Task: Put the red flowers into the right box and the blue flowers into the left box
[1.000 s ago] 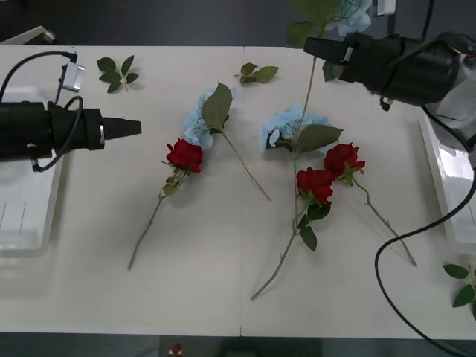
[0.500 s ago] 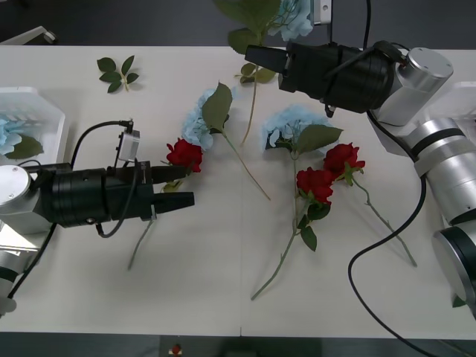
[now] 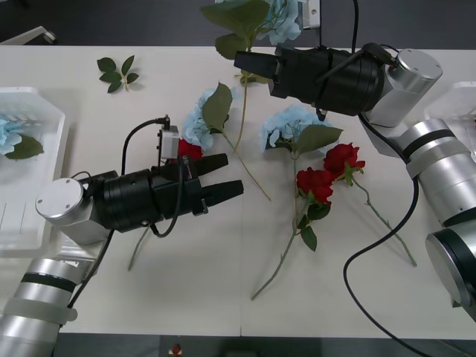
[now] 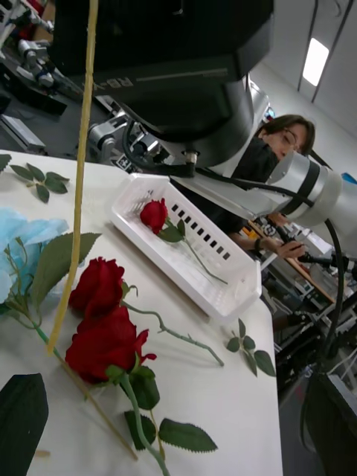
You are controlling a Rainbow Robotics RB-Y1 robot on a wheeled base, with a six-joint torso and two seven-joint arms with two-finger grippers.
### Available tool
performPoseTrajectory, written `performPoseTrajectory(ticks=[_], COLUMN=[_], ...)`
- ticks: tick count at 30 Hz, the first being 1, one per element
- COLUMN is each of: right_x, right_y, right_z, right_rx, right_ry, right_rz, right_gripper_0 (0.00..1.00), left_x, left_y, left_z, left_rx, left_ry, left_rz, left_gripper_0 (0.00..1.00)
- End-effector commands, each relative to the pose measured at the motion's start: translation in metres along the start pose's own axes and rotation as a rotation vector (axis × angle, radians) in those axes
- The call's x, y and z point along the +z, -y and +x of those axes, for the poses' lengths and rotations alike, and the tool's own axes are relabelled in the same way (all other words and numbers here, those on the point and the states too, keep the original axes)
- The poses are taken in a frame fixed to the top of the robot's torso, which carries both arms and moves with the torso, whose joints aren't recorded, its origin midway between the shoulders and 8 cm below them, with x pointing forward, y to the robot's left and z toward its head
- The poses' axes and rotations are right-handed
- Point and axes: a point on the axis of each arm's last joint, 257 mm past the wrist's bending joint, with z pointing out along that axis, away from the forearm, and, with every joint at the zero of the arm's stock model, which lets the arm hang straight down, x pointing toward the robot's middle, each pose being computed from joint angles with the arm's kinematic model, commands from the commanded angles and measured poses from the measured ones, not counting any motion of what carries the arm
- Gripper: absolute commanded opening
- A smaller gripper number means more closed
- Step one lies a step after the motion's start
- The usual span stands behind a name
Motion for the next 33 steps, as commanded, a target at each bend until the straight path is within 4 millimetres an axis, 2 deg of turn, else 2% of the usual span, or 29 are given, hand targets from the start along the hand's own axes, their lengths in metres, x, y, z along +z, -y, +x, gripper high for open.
performPoseTrajectory(ticks=[1,16,26,33], right_x=[0.023,0.024,0.024,0.024], right_y=[-0.025,-0.028,-0.031,-0.031], right_z=[-0.031,-0.028,-0.029,-0.030], right_rx=[-0.079,-0.079,-0.076,-0.075], right_ry=[0.014,0.006,0.010,0.011], right_rz=[-0.069,-0.081,-0.092,-0.093], right_gripper_0=[0.00,0.00,0.00,0.00], left_x=[0.017,0.036,0.054,0.068], left_y=[0.005,-0.023,-0.018,-0.020], left_z=[-0.036,-0.078,-0.067,-0.054], left_rx=[0.048,0.146,0.146,0.144], left_ry=[0.047,0.081,0.071,0.051], left_rz=[0.016,-0.081,-0.081,-0.097], left_gripper_0=[1.00,1.00,1.00,0.94])
